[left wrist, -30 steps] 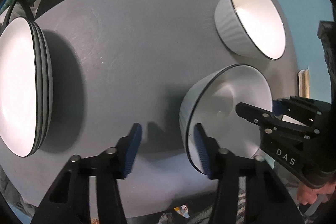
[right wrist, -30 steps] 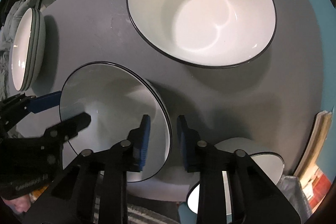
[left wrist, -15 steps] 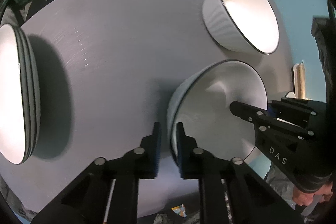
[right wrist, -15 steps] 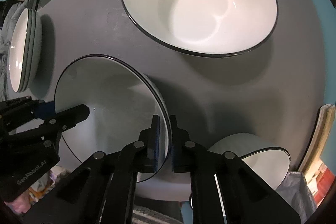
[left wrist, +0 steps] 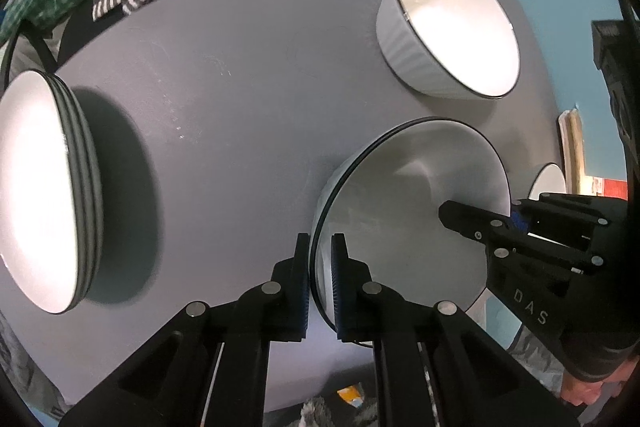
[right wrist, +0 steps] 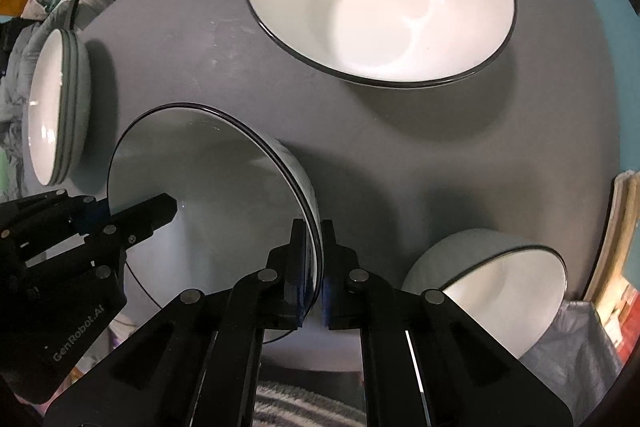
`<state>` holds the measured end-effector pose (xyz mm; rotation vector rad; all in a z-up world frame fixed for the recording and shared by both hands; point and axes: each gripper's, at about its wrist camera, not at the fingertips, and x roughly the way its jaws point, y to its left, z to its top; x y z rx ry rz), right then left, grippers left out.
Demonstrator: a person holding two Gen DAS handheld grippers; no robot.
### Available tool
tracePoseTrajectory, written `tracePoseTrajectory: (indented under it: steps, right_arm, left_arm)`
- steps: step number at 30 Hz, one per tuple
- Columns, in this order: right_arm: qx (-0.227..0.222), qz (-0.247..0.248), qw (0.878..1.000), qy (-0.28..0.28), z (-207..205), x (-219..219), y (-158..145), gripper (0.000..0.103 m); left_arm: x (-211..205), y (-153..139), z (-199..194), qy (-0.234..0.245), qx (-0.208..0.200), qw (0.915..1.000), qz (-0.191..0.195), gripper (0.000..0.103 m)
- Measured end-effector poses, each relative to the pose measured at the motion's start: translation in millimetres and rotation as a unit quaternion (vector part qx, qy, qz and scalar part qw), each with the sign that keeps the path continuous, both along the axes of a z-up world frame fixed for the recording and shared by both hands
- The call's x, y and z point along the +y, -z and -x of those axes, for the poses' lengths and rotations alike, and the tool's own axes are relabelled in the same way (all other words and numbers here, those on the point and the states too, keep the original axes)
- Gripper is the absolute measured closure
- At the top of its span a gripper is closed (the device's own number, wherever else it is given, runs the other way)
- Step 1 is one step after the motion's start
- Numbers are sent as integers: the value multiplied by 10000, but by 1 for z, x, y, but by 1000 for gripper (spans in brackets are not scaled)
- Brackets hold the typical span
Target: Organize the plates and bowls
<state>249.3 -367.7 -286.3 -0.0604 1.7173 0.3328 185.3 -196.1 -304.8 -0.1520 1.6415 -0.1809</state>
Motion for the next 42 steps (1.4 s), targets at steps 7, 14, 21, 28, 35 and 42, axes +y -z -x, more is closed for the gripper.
tracePoseTrajectory:
  steps: [7,14,21,28,35,42]
  right_arm:
    - [-143,6,9999,27,-10,-2,-26,97]
    - [-267,-75,9995,134,-21,-10,-51,97]
    - [-448,-56,9987,237,-32,-22,-68,97]
    - [-574,-41,9972,468,-63,-38,-78,97]
    - [-551,-42,9965,622,-88,-48,-75,97]
    - [-481,57,9968,637,-107,-54,-70,97]
  left_arm:
    - [5,-32,-6,59,-144,9999,-3,94]
    - [-5,-63,-16,159,-388,9991,21,94]
    - [-16,-81,-33,356,-626,9974,25,94]
    - [-31,-89,-62,484,-807,9956,1,94]
    - [-42,-83,-92,604,-789,9950,-143,94]
    - [-49,-70,-110,636,-683,9954,-230,94]
